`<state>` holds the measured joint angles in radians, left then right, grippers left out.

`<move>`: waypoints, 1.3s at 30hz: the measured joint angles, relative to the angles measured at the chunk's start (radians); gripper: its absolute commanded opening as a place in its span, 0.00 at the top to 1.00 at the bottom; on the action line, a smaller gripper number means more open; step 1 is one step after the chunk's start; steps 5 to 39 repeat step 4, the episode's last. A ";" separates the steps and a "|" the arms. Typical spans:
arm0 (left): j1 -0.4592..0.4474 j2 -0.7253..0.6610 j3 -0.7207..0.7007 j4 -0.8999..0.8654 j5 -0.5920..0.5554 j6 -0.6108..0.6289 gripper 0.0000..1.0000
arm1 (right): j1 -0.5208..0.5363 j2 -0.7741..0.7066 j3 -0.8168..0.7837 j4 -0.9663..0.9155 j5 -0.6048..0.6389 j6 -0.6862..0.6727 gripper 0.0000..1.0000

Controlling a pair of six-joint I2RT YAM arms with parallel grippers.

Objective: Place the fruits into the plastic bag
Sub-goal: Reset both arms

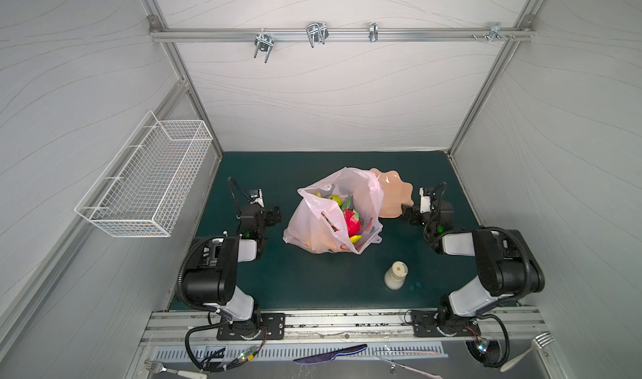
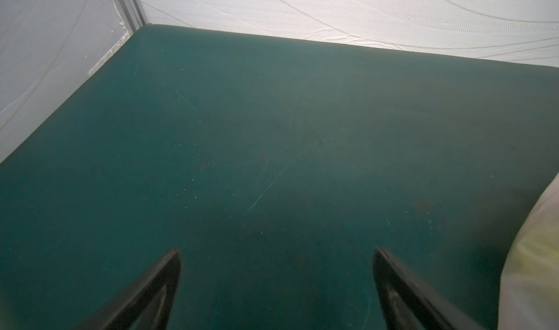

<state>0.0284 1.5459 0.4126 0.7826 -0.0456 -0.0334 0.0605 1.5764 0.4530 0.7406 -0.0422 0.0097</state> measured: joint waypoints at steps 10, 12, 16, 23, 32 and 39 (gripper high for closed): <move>0.016 0.000 0.000 0.000 0.018 -0.003 0.00 | 0.000 0.000 0.000 0.000 0.000 0.000 0.01; 0.016 0.000 0.000 0.000 0.018 -0.003 0.00 | 0.000 0.000 0.000 0.000 0.000 0.000 0.01; 0.016 0.000 0.000 0.000 0.018 -0.003 0.00 | 0.000 0.000 0.000 0.000 0.000 0.000 0.01; 0.016 0.000 0.000 0.000 0.018 -0.003 0.00 | 0.000 0.000 0.000 0.000 0.000 0.000 0.01; 0.016 0.000 0.000 0.000 0.018 -0.003 0.00 | 0.000 0.000 0.000 0.000 0.000 0.000 0.01; 0.016 0.000 0.000 0.000 0.018 -0.003 0.00 | 0.000 0.000 0.000 0.000 0.000 0.000 0.01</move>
